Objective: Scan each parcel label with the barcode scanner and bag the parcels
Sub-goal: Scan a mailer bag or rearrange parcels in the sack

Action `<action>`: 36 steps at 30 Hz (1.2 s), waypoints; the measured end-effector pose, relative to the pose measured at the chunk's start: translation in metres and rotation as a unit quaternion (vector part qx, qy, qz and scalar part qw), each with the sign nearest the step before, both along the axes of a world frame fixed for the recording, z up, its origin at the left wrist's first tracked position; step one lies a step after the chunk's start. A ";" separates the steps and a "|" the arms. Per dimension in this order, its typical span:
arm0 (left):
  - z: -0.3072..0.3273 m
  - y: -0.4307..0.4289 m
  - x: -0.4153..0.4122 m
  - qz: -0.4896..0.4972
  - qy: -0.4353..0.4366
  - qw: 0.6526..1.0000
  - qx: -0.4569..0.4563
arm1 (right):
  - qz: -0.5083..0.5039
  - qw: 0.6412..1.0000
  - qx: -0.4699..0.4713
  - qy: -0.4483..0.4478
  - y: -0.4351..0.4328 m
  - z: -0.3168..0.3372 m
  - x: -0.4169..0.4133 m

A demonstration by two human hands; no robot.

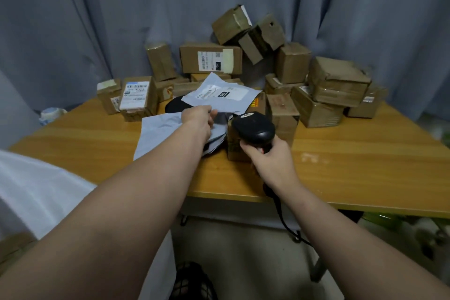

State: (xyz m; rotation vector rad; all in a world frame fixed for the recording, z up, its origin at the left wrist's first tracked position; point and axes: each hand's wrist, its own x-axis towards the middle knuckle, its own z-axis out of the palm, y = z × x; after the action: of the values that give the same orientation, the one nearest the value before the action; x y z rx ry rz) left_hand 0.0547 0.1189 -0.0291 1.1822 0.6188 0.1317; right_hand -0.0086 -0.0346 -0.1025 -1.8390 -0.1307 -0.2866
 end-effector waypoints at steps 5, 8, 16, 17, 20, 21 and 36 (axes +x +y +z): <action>0.012 0.004 0.000 0.030 -0.161 0.983 0.084 | 0.026 0.999 -0.018 0.022 -0.006 0.009 0.004; 0.023 0.012 -0.013 0.039 -0.221 0.974 0.028 | 0.072 0.997 -0.015 0.013 -0.011 0.008 -0.012; -0.008 0.023 -0.081 -0.017 -0.288 0.957 0.028 | 0.036 0.990 0.131 -0.049 -0.019 0.013 -0.063; -0.014 0.022 -0.088 -0.030 -0.287 0.957 0.033 | 0.037 0.988 0.145 -0.044 -0.021 0.015 -0.064; -0.031 0.011 -0.104 -0.079 -0.279 0.954 0.076 | 0.050 0.989 0.142 -0.015 -0.025 0.021 -0.066; -0.035 0.008 -0.107 -0.092 -0.280 0.952 0.079 | 0.058 0.989 0.137 -0.004 -0.026 0.021 -0.065; -0.048 0.007 -0.104 -0.084 -0.229 0.926 0.288 | -0.017 0.997 0.060 -0.043 -0.036 -0.001 -0.057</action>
State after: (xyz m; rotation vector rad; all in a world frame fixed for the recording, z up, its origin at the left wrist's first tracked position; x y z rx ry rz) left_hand -0.0493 0.1255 -0.0772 1.6951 0.0515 0.4531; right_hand -0.0657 -0.0703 -0.1033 -1.7123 -0.1394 -0.3901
